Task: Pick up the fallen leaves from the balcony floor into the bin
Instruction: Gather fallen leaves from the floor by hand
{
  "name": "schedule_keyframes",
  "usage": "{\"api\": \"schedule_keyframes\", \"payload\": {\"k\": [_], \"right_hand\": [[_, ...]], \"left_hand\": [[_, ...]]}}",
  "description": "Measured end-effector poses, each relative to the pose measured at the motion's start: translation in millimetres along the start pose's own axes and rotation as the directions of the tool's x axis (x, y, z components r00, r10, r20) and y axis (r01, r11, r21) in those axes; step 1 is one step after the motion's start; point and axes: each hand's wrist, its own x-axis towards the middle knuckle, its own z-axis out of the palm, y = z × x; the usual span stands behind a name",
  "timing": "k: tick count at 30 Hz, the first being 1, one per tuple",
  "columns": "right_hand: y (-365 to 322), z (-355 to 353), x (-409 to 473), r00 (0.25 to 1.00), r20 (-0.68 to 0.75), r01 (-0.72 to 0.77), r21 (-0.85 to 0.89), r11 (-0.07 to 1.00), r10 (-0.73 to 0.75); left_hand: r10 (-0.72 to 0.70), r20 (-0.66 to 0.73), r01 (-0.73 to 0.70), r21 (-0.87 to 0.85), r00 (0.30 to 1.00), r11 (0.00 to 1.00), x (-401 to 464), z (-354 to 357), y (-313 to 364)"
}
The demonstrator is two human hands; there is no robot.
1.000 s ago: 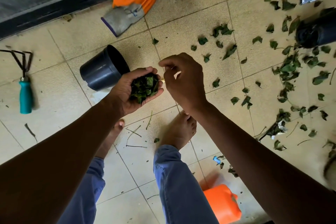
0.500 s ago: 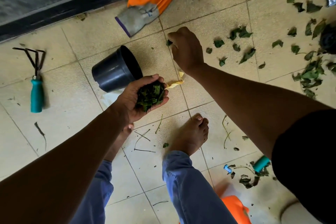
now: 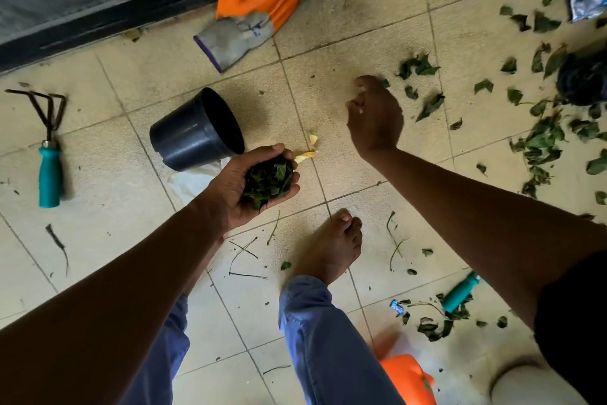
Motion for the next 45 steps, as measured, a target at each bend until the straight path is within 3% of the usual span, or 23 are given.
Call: {"api": "schedule_keyframes", "payload": {"k": [4, 11, 14, 19, 22, 26, 31, 34, 36, 39, 45], "right_hand": [[30.4, -16.6, 24.8, 0.985, 0.023, -0.171, 0.04, 0.985, 0.17], [30.7, -4.3, 29.8, 0.969, 0.096, -0.234, 0.054, 0.971, 0.228], [27.7, 4.2, 26.4, 0.989, 0.09, -0.12, 0.025, 0.992, 0.117], [27.8, 12.7, 24.9, 0.984, 0.139, 0.142, -0.213, 0.967, -0.114], [31.9, 10.2, 24.9, 0.976, 0.131, 0.198, -0.206, 0.958, -0.174], [47.2, -9.8, 31.7, 0.994, 0.034, 0.108, -0.058, 0.992, -0.106], [84.1, -33.3, 27.6, 0.983, -0.074, -0.158, 0.149, 0.976, 0.171], [99.7, -35.7, 10.7, 0.992, -0.053, -0.114, 0.082, 0.99, 0.119], [102.5, -30.4, 0.3, 0.998, 0.003, -0.066, 0.084, 0.994, 0.066], [95.1, -19.4, -10.7, 0.994, 0.106, 0.005, -0.045, 0.999, 0.0], [72.5, -7.6, -4.1, 0.985, 0.143, -0.078, -0.13, 0.988, 0.097]], "left_hand": [[-0.021, -0.006, 0.021, 0.031, 1.0, 0.999, 6.9, 9.3, 0.6], [-0.032, 0.013, 0.031, 0.068, 0.999, 0.997, 16.7, 21.2, 0.0], [-0.037, 0.009, 0.036, 0.072, 0.999, 0.997, 17.8, 21.9, -1.2], [-0.046, -0.007, 0.046, 0.074, 0.999, 0.996, 17.7, 20.2, -1.3], [-0.044, -0.011, 0.045, 0.068, 0.999, 0.997, 17.2, 19.5, -0.9], [-0.052, -0.012, 0.053, 0.079, 0.999, 0.995, 17.5, 19.2, -1.1], [-0.051, -0.025, 0.053, 0.08, 0.998, 0.995, 19.4, 17.0, -0.8], [-0.067, -0.02, 0.068, 0.071, 0.998, 0.995, 19.9, 17.6, -3.9], [-0.074, -0.027, 0.076, 0.075, 0.997, 0.994, 20.3, 18.7, -6.4], [-0.076, -0.031, 0.078, 0.064, 0.997, 0.995, 21.2, 20.2, -9.5], [-0.073, 0.003, 0.073, 0.038, 0.997, 0.997, 23.1, 24.1, -16.6]]}}
